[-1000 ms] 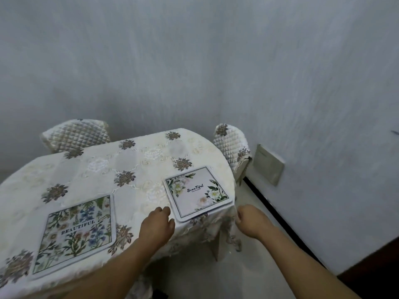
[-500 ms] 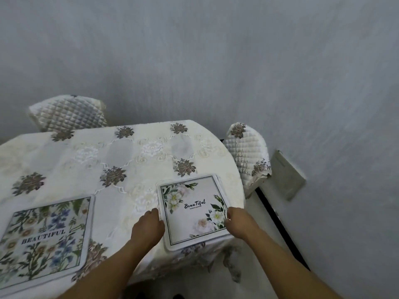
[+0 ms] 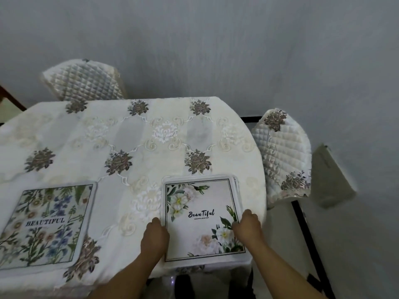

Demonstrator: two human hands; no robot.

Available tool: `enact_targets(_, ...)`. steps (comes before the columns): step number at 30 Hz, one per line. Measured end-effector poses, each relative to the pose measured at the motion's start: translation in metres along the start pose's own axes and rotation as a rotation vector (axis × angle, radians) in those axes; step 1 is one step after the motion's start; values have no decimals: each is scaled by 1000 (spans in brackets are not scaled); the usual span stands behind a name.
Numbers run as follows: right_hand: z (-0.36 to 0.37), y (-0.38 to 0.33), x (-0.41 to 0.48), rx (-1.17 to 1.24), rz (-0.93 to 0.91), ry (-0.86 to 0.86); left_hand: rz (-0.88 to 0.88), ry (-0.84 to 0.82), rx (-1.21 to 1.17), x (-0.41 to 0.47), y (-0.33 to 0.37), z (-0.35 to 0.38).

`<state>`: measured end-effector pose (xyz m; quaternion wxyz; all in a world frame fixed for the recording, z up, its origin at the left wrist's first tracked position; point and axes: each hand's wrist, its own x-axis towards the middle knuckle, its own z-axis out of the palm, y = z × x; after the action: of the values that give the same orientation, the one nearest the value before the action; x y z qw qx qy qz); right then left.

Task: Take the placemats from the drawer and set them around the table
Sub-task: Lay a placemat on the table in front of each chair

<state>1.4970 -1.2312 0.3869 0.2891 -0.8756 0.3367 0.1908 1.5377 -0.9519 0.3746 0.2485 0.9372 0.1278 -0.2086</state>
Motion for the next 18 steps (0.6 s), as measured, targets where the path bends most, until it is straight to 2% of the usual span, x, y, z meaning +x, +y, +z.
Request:
enact_targets(4, -9, 5, 25, 74, -28, -57, -98, 160, 22, -14, 20, 8)
enact_targets(6, -18, 7, 38, 92, -48, -139, -163, 210, -54, -23, 34, 13)
enact_targets(8, -25, 4, 46, 93, -57, -230, -231, 238, -156, -34, 50, 15)
enact_targets(15, -36, 11, 57, 120, -83, -354, -351, 274, -327, -71, 75, 22)
enact_targets(18, -41, 23, 59, 160, -163, -292, -408, 273, -389, -89, 77, 31)
